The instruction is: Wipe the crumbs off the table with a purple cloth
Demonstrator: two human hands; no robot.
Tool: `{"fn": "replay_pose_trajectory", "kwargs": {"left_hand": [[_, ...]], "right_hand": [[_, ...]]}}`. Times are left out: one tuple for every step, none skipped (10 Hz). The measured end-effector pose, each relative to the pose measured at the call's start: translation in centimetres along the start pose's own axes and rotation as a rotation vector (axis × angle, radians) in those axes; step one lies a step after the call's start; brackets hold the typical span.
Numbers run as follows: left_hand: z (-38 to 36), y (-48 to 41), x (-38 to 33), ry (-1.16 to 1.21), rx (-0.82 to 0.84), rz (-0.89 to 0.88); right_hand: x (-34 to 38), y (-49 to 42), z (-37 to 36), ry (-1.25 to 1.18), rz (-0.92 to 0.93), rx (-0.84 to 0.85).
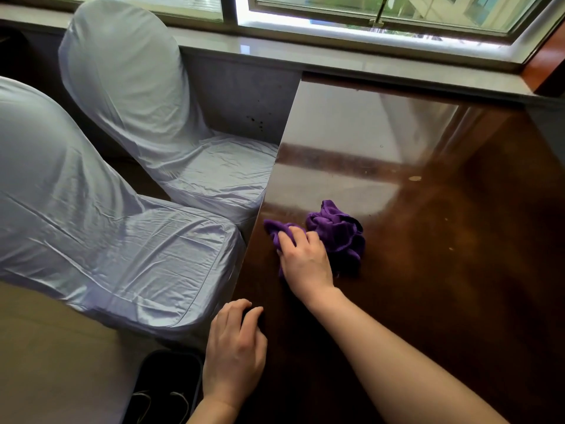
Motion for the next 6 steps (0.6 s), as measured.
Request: {"fn": "replay_pose_trajectory", "kwargs": {"left_hand": [[-0.1,0.0,0.1,-0.002,-0.011,-0.008],[0.0,0.0,0.0,-0.012,-0.028,-0.023],[0.0,-0.1,0.0,-0.02,-0.023,-0.023],[-0.1,-0.3,-0.4,-0.045,0.016,-0.048],[-0.5,-0.2,-1.1,-0.084,0.059,-0.12],[-0.4,-0.6,-1.7,-0.073,0.088,-0.115]], "right_hand": [[-0.5,-3.0,-0.5,0.026,-0.108,-0.005],[-0.9,-3.8,-0.8,0.017,-0.168,-0.017],[-1.0,-4.2,-0.9,0.003,-0.217,-0.026],[-1.1,-4.4,-0.8,-0.032,-0.267,-0.003],[-0.9,-2.8,-0.5,-0.082,-0.176,0.027],[-0.5,-1.1,0.0,-0.145,-0.08,0.019]]}}
Point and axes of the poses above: each hand's wrist, its own y-axis away from the middle knuckle, its own z-axis out of the back of the hand, x = y × z, the point moved 7 cm from there along -y, towards the middle knuckle
